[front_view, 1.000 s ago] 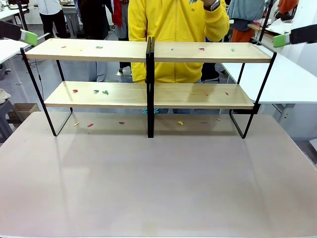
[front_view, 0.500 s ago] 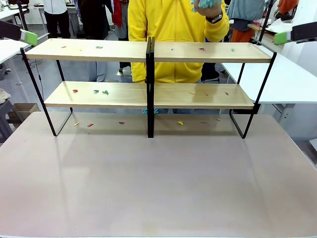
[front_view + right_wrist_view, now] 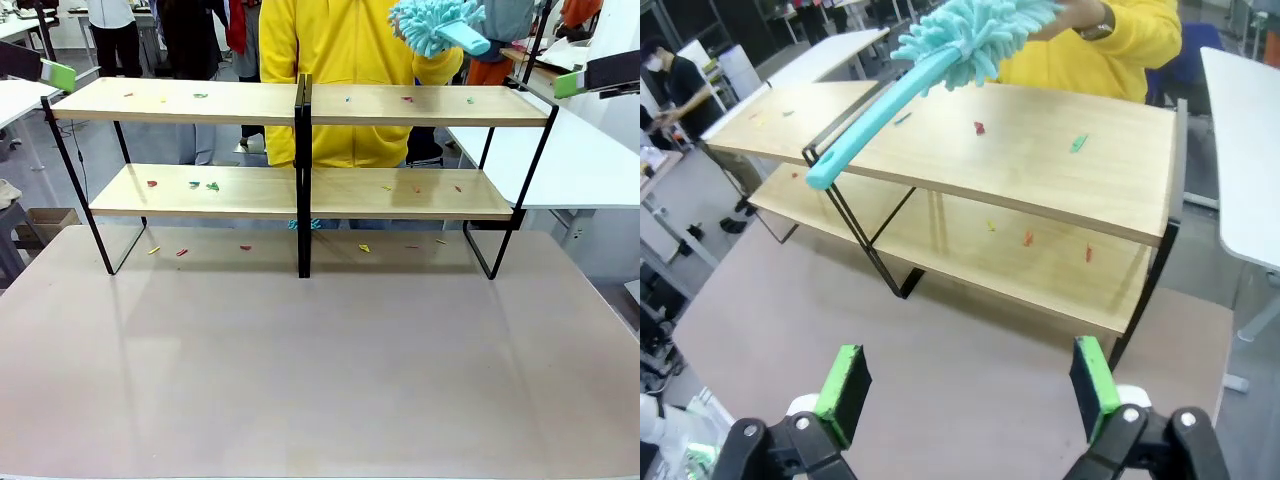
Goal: Clean the shelves.
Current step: Pick up the Duster when the human hands it over.
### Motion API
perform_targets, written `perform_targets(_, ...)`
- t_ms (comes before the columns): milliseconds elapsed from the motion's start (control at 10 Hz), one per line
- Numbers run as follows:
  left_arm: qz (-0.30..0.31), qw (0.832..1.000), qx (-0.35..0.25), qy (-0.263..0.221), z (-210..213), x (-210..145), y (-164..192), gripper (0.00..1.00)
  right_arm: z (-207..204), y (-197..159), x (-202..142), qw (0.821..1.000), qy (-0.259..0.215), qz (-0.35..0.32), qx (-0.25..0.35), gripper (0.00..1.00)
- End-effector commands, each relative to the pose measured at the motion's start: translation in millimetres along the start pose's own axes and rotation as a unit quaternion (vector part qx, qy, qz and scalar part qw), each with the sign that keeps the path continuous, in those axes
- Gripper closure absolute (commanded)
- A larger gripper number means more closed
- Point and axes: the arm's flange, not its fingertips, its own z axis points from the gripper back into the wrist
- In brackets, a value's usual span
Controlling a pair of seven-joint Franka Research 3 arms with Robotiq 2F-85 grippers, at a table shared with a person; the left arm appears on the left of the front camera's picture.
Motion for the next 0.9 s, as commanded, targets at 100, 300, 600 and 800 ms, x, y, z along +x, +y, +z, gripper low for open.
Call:
perform_targets(100, -0.002, 1.000, -0.002, -0.001, 0.0, -0.3, 1.8, 0.00, 2.7, 5.0, 1.2, 1.000, -0.003, 0.007, 0.012, 0.00)
perform_targets(300, -0.002, 1.000, -0.002, -0.001, 0.0, -0.3, 1.8, 0.00, 2.7, 5.0, 1.2, 1.000, -0.003, 0.007, 0.012, 0.00)
perform_targets(600, -0.002, 1.000, -0.002, -0.001, 0.0, -0.3, 1.8, 0.00, -20.6, -19.6, 56.1, 0.976, 0.059, -0.192, 0.089, 0.00)
perform_targets(800, -0.002, 1.000, -0.002, -0.001, 0.0, -0.3, 1.8, 0.00, -60.8, -28.3, 91.4, 0.913, 0.143, -0.356, 0.137, 0.00)
